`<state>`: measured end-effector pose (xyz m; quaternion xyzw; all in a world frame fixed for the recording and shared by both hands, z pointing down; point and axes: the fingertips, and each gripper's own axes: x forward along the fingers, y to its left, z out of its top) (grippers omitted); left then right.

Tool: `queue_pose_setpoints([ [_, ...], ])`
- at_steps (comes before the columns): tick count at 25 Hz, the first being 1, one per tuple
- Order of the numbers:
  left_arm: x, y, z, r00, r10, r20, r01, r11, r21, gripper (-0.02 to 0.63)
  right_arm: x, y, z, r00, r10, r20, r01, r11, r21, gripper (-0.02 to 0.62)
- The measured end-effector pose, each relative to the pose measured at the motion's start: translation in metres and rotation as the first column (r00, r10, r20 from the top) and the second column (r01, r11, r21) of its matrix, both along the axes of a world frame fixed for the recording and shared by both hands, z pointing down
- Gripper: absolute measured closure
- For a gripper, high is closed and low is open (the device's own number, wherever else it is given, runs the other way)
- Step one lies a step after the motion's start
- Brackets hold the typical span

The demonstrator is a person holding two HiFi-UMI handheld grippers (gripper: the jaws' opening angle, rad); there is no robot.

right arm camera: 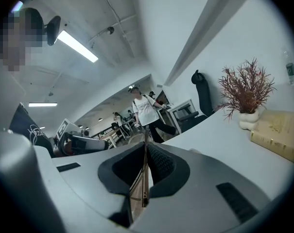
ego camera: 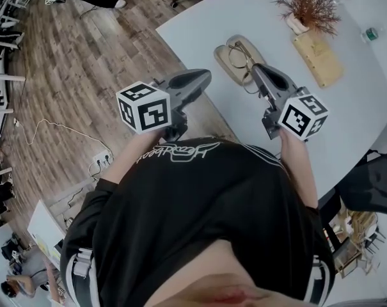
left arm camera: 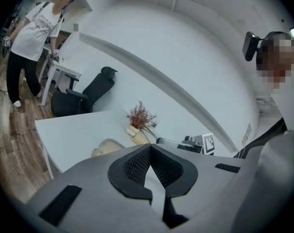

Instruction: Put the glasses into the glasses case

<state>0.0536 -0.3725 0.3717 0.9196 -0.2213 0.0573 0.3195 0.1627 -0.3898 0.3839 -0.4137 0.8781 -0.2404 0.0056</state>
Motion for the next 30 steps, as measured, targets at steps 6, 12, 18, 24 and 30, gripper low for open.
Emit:
queue_pose_setpoints([
  [6,0.001,-0.013,0.010,1.000,-0.004,0.006,0.004,1.000,-0.026,0.600,0.004,-0.026,0.032,0.997,0.016,-0.077,-0.018,0.999,-0.036,0.574],
  [12,0.001,-0.019,0.034,1.000,-0.009,0.025,0.010,0.997,-0.072,0.600,0.007,-0.047,0.065,0.994,0.010,-0.109,-0.019,0.996,-0.085,0.574],
  [18,-0.003,-0.022,0.054,0.999,-0.031,0.032,0.035,0.992,-0.118,0.600,0.010,-0.062,0.101,0.995,0.006,-0.104,-0.023,0.987,-0.161,0.574],
  [24,-0.010,-0.023,0.070,0.997,-0.056,0.049,0.063,0.987,-0.148,0.600,0.005,-0.073,0.125,0.995,-0.012,-0.102,-0.010,0.978,-0.209,0.574],
  [30,-0.016,-0.023,0.076,0.996,-0.073,0.049,0.081,0.983,-0.164,0.600,-0.001,-0.081,0.143,0.991,-0.030,-0.133,-0.002,0.972,-0.233,0.574],
])
